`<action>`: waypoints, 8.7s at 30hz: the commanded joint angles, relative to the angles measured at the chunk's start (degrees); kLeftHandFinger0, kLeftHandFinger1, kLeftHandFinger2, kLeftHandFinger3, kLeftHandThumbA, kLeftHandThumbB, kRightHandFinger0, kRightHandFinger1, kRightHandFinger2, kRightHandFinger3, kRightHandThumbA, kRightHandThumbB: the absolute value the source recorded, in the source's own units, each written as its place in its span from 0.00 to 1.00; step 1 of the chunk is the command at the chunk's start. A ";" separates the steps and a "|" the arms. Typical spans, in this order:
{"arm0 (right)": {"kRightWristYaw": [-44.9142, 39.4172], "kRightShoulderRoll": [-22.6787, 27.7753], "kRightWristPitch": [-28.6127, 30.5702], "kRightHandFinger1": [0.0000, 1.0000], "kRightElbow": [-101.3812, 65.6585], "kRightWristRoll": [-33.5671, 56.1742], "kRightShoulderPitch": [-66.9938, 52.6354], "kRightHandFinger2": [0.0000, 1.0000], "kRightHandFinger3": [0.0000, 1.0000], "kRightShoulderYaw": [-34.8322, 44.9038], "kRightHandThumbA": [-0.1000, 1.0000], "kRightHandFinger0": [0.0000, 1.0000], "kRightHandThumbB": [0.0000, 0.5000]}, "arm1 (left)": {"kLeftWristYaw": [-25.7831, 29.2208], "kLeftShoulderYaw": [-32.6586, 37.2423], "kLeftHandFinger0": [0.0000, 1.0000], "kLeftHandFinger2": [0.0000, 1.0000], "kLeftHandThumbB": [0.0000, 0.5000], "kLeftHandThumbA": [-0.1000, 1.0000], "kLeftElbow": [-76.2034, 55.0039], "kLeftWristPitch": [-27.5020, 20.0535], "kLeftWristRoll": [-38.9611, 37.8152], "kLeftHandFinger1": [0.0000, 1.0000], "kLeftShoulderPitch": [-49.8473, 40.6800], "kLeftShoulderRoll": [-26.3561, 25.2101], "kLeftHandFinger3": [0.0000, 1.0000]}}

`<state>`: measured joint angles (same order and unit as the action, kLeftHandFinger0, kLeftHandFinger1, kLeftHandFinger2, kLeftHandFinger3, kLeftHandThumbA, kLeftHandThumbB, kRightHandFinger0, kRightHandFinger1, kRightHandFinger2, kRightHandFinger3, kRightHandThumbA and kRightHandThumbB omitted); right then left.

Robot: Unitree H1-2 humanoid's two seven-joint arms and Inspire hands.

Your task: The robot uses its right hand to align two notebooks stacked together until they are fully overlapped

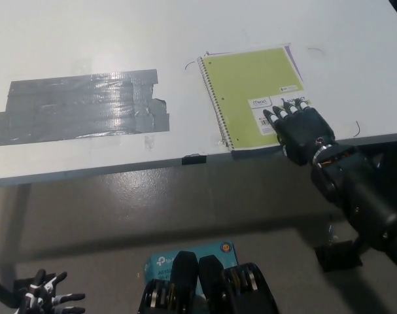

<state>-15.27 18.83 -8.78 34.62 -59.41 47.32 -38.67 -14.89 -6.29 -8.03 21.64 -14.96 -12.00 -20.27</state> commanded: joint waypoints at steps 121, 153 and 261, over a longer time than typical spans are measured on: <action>-5.01 0.21 -3.06 1.00 5.66 2.40 -0.07 1.00 1.00 0.19 1.00 1.00 1.00 | -1.15 -0.71 0.35 0.66 1.00 1.00 -1.97 -2.92 -1.47 0.59 -0.50 0.92 1.00; -3.89 3.04 -2.33 1.00 7.54 1.18 2.12 1.00 1.00 -1.20 1.00 1.00 1.00 | -0.64 -0.87 0.44 0.66 1.00 1.00 -2.19 -2.90 -1.17 0.61 -0.95 1.20 1.00; -6.26 0.75 -6.29 1.00 -2.00 -2.88 -0.23 1.00 1.00 -3.23 1.00 1.00 1.00 | -0.96 1.53 0.31 0.66 1.00 1.00 -2.07 -1.25 0.04 0.56 -0.44 0.14 1.00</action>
<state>-18.28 20.26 -16.24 31.26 -63.64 47.12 -41.97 -14.89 -4.68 -8.86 20.76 -14.97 -12.47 -18.96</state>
